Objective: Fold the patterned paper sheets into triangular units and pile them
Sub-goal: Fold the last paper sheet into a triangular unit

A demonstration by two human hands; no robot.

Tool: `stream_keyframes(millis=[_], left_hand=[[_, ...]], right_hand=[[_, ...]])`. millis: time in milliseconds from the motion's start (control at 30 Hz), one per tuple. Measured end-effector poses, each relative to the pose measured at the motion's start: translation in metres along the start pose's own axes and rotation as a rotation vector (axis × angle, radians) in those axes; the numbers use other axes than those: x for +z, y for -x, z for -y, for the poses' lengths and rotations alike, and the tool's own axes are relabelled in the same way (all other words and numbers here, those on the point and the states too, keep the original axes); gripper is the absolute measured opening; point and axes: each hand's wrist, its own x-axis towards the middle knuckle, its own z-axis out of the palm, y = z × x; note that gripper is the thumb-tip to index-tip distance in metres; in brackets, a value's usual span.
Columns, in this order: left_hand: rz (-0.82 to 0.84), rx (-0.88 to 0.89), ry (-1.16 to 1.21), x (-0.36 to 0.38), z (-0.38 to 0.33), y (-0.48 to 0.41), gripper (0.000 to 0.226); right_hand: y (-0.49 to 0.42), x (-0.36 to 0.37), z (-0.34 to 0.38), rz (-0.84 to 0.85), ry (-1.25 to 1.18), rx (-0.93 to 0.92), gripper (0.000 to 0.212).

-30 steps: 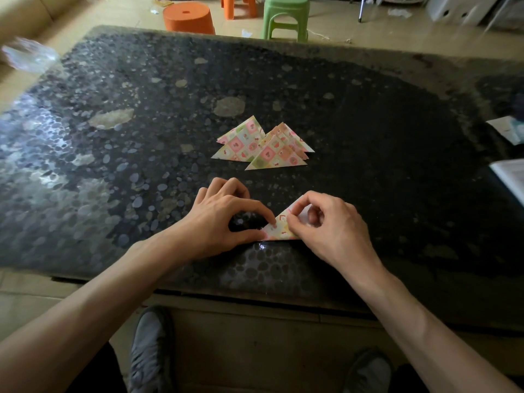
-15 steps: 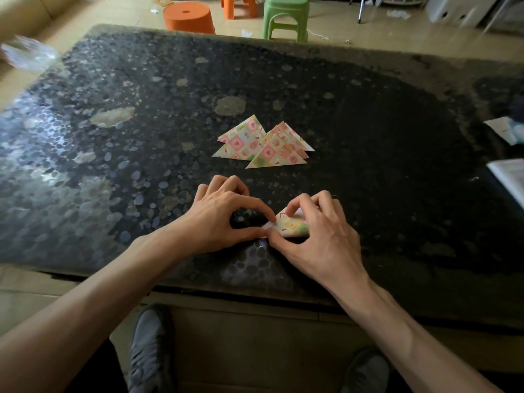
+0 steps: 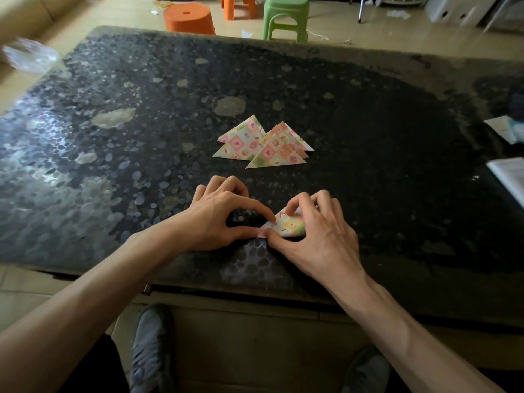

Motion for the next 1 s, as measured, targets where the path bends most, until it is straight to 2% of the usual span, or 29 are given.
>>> stream_keyframes(millis=[200, 267, 333, 433, 567, 700, 1000], left_hand=[[0.077, 0.033, 0.016, -0.008, 0.004, 0.003, 0.048], [0.078, 0.026, 0.023, -0.007, 0.004, 0.003, 0.043], [0.046, 0.012, 0.029, -0.005, 0.002, 0.002, 0.029], [-0.017, -0.022, 0.036, 0.003, -0.002, 0.001, 0.041], [-0.087, -0.021, 0.026, 0.007, -0.004, 0.000, 0.038], [-0.088, -0.036, 0.040, 0.006, -0.006, 0.000, 0.037], [-0.110, -0.056, 0.044, 0.007, -0.007, -0.001, 0.029]], right_hand=[[0.000, 0.000, -0.001, 0.011, -0.003, 0.010, 0.058], [-0.001, 0.000, 0.000, 0.007, -0.003, 0.011, 0.058], [0.000, 0.001, 0.000, 0.006, -0.001, 0.012, 0.058], [0.000, 0.001, 0.000, 0.004, 0.002, 0.007, 0.057], [0.001, 0.001, 0.001, -0.002, 0.019, 0.001, 0.055], [0.005, 0.003, 0.002, -0.039, 0.052, -0.034, 0.055], [0.000, 0.000, 0.000, 0.014, 0.020, -0.014, 0.056]])
